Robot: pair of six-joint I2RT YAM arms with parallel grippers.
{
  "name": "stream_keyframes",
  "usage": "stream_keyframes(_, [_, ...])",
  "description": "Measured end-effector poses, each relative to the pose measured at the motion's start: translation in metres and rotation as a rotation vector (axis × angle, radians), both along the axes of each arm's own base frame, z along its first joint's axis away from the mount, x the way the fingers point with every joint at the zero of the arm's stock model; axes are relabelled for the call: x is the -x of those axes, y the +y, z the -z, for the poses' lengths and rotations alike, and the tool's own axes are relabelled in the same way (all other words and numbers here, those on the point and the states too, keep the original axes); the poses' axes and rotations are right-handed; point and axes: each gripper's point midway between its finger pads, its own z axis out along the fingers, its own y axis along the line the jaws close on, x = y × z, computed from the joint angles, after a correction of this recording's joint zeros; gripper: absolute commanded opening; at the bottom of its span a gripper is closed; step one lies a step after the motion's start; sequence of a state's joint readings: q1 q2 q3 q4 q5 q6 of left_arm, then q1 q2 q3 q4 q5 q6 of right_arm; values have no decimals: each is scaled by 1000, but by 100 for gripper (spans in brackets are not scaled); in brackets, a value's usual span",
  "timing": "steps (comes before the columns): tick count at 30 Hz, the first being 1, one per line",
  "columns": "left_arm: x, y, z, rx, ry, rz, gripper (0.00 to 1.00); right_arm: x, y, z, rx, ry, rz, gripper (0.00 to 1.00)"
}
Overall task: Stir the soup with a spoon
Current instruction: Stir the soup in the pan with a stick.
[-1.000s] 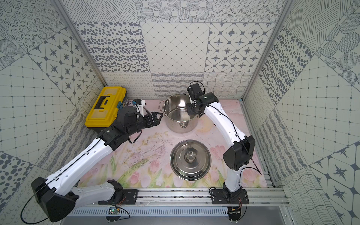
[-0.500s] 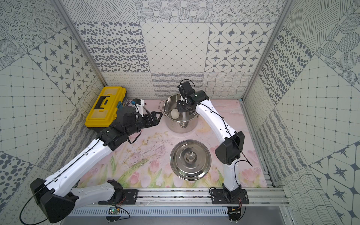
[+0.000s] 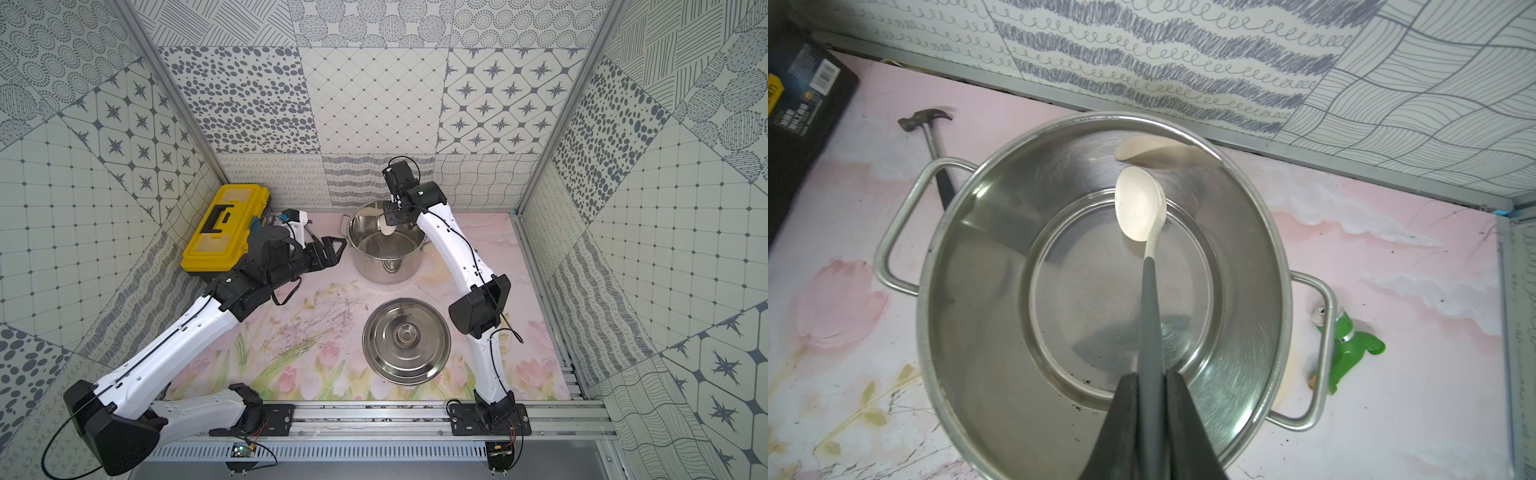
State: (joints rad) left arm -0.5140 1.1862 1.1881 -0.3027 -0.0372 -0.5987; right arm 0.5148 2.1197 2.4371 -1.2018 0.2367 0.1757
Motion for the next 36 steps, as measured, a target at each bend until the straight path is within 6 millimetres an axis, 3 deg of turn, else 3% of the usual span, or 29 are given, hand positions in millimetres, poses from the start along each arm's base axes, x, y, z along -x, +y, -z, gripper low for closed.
stream_keyframes(8, [-2,-1,0,0,1,0,100,17,-33,31,86,102,18,0])
stream_keyframes(15, [-3,-2,2,-3,6,0,99,56,-41,28,64,132,-9,0])
stream_keyframes(21, [-4,-2,3,-4,8,1,99,81,-19,24,-10,135,-51,0])
stream_keyframes(27, [-4,-2,3,-4,9,0,100,87,11,30,-89,158,-77,0])
stream_keyframes(36, [2,2,-4,7,-9,-4,100,49,40,21,-141,103,-67,0])
